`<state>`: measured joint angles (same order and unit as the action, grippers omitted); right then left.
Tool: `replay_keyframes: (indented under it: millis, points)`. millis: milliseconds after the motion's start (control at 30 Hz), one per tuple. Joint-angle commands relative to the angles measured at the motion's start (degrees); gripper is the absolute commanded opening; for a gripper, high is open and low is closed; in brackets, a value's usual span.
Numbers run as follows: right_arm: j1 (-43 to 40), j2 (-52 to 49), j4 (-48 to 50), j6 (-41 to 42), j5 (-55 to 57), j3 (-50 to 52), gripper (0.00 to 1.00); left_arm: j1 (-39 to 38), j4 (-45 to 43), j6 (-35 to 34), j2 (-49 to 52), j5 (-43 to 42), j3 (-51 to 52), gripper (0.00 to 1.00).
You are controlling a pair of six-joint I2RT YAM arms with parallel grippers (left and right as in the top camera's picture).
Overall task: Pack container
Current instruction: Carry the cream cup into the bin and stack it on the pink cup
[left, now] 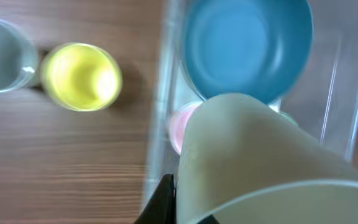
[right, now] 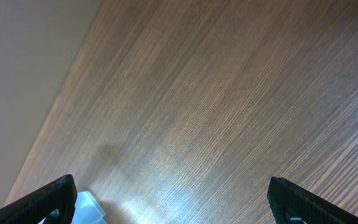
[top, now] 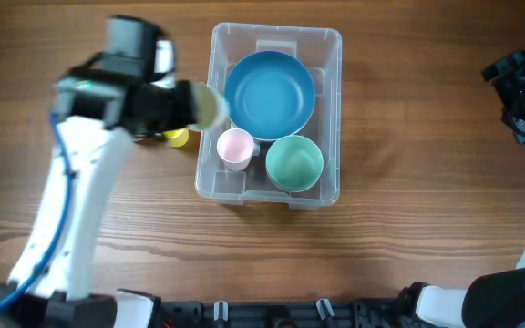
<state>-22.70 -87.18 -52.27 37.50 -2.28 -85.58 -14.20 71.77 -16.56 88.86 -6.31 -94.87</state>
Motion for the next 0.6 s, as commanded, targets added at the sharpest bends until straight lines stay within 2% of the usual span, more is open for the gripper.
replay_keyframes:
  millis: [0, 233, 267, 300, 400, 500, 567]
  points:
    - [0.1, -0.3, 0.2, 0.2, 1.0, 0.2, 1.00, -6.7, -0.3, -0.8, 6.8, 6.4, 0.9, 0.04]
    - [0.1, -0.3, 0.2, 0.2, 1.0, 0.2, 1.00, -7.7, 1.4, -1.9, 14.8, 5.3, 0.9, 0.04]
    - [0.1, -0.3, 0.2, 0.2, 1.0, 0.2, 1.00, -7.7, 1.5, -1.9, 14.8, 5.5, 0.9, 0.11]
    - [0.1, -0.3, 0.2, 0.2, 1.0, 0.2, 1.00, -7.5, 1.3, -1.9, 14.4, 6.3, 0.9, 0.31]
    - [0.1, -0.3, 0.2, 0.2, 1.0, 0.2, 1.00, -5.4, 1.4, -1.9, 11.6, 10.1, 0.8, 0.54]
    - [0.1, -0.3, 0.2, 0.2, 1.0, 0.2, 1.00, 0.7, 1.4, -1.9, 7.7, 10.5, 0.8, 0.68]
    - [0.1, -0.3, 0.2, 0.2, 1.0, 0.2, 1.00, 6.8, 1.3, -1.9, 6.1, 10.5, 0.8, 0.70]
